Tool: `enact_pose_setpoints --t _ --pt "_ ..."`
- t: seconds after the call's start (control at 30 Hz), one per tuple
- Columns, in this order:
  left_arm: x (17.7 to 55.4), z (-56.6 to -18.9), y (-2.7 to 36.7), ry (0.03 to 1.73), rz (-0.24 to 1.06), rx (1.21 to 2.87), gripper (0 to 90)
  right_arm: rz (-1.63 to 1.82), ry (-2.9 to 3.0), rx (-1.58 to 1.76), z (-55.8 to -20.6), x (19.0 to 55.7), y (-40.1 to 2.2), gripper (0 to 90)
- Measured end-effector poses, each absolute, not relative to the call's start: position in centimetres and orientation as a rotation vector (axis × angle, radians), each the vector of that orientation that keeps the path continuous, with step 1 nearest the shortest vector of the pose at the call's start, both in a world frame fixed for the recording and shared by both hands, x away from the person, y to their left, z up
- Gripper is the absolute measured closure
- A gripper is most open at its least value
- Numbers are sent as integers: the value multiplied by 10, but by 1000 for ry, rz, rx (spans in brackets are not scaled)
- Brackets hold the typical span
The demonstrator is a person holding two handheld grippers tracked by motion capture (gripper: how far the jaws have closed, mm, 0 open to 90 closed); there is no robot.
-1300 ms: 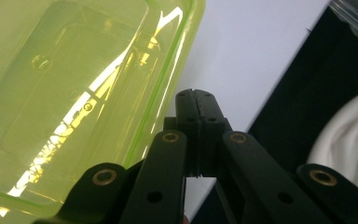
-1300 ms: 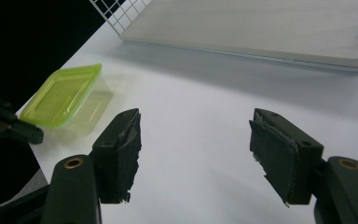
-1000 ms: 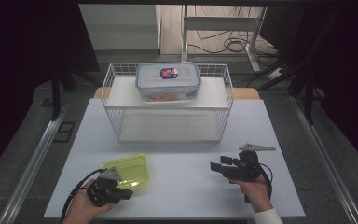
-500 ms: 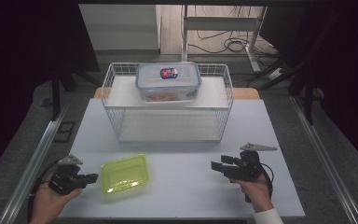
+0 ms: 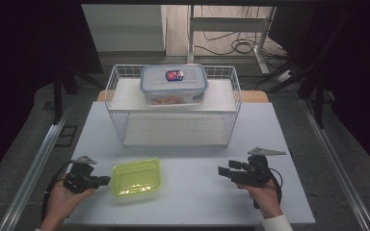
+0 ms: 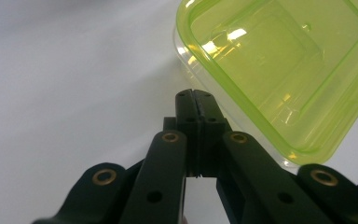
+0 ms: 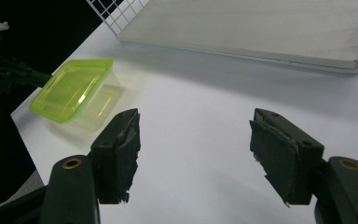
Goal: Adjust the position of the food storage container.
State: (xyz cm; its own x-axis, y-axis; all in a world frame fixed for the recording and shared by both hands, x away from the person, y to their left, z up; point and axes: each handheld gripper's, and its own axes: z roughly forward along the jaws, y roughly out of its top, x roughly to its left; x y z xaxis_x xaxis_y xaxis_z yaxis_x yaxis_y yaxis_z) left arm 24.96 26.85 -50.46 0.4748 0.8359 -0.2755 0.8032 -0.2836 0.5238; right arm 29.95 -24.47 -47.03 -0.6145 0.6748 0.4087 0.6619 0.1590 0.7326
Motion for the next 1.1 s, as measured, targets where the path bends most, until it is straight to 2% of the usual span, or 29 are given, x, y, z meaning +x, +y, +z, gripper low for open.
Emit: enact_pose_setpoints --t 0.37,0.63,0.9,1.1 --pt "267 -506 207 1226 10 2167 900 1494 2391 1366 -471 299 -244 327" --pt "285 -505 169 1187 13 2178 900 1494 2392 1369 -471 300 -244 325" --pt "286 -506 164 1191 40 2184 898 1494 2401 1364 -471 299 -242 324" --pt "274 -499 181 1206 69 2121 842 1501 2395 1362 -470 298 -242 324"
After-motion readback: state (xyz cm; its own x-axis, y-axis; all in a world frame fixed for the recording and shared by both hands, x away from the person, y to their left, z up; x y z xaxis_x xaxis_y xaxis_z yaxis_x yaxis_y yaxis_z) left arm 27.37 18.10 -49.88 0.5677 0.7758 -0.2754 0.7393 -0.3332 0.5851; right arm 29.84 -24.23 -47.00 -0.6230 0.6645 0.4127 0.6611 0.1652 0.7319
